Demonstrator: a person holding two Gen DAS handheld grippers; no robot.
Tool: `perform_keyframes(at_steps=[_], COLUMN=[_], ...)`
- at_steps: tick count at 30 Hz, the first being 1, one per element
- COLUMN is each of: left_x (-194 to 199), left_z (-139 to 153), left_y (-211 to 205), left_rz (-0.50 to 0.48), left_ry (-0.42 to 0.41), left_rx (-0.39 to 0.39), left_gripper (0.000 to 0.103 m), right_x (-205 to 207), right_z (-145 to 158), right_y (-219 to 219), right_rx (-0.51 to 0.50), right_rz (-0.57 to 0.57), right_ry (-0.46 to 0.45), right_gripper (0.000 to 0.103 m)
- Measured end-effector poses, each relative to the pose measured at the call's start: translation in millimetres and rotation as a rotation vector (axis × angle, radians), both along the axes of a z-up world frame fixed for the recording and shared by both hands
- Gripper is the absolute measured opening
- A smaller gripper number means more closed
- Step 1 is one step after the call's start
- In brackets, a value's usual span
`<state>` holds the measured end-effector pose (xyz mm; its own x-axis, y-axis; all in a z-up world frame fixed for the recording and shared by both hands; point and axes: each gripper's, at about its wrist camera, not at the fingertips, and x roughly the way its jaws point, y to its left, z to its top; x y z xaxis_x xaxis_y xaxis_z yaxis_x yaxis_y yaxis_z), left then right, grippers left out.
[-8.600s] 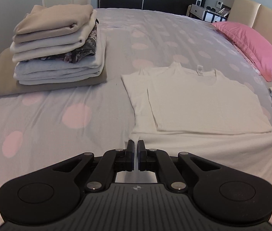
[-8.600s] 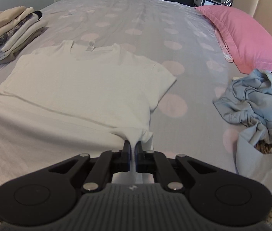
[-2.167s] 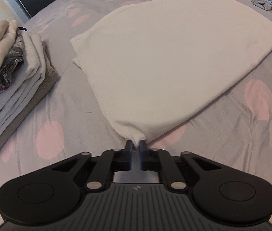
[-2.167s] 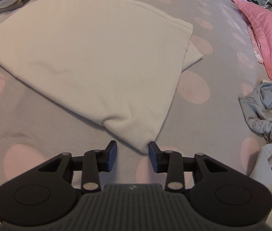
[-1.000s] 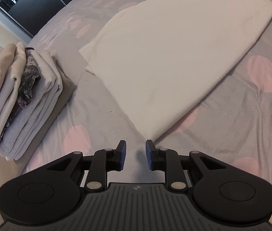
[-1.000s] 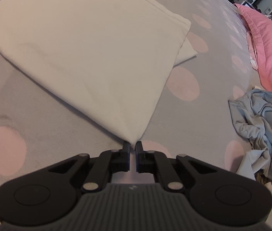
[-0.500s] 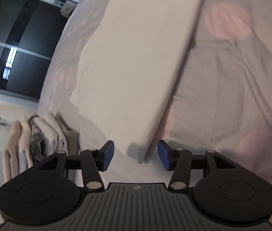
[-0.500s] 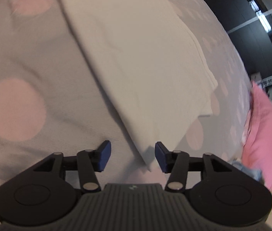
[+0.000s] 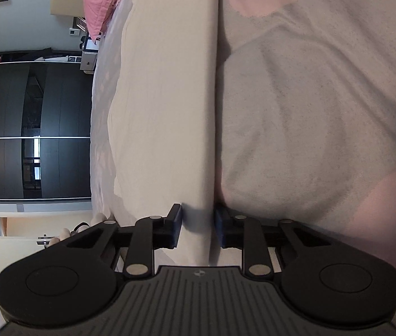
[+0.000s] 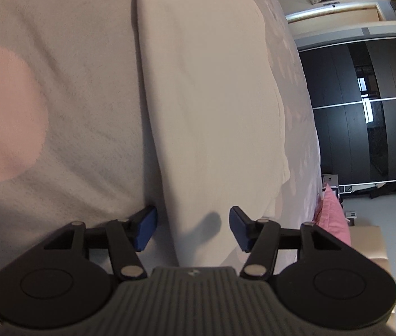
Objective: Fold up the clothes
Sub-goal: 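Grasp the folded shirt's edge with both tools, then lift the folded white shirt off the bed with both tools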
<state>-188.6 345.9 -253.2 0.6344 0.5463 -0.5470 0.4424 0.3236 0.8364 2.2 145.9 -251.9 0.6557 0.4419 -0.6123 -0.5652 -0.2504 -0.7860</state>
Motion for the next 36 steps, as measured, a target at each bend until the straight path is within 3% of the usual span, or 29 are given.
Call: perform_keyframes(at_steps=[2, 3, 4, 7, 13, 17, 26, 32, 36], left_x=[3, 4, 6, 8, 13, 11, -51, -107, -133], left_z=[-1, -1, 1, 20, 58, 99, 181, 200, 187], left_y=[0, -1, -1, 2, 8, 12, -10, -40, -56], left_rz=[0.005, 0.008, 0.013, 0.038, 0.083, 0.097, 0.085, 0.063, 0.062], left_ry=[0.001, 0.004, 0.006, 0.010, 0.021, 0.051, 0.135, 0.220, 0.293], left_rx=[0.012, 0.018, 0.014, -0.032, -0.128, -0.210, -0.348, -0.413, -0.457], left_gripper=[0.023, 0.021, 0.014, 0.005, 0.002, 0.002, 0.002, 0.002, 0.002], right_x=[0, 1, 1, 2, 14, 19, -15, -81, -114], right_z=[-1, -2, -5, -7, 39, 69, 150, 166, 157], right_y=[3, 5, 6, 8, 15, 12, -17, -69, -93], right_rx=[0.000, -0.005, -0.016, -0.042, 0.020, -0.011, -0.084, -0.169, -0.234], right_rz=[-0.001, -0.003, -0.005, 0.002, -0.072, -0.063, -0.029, 0.025, 0.040], right_ry=[-0.016, -0.023, -0.032, -0.052, 0.053, 0.095, 0.259, 0.349, 0.419], right_gripper=[0.053, 0.039, 0.020, 0.009, 0.005, 0.004, 0.004, 0.004, 0.004])
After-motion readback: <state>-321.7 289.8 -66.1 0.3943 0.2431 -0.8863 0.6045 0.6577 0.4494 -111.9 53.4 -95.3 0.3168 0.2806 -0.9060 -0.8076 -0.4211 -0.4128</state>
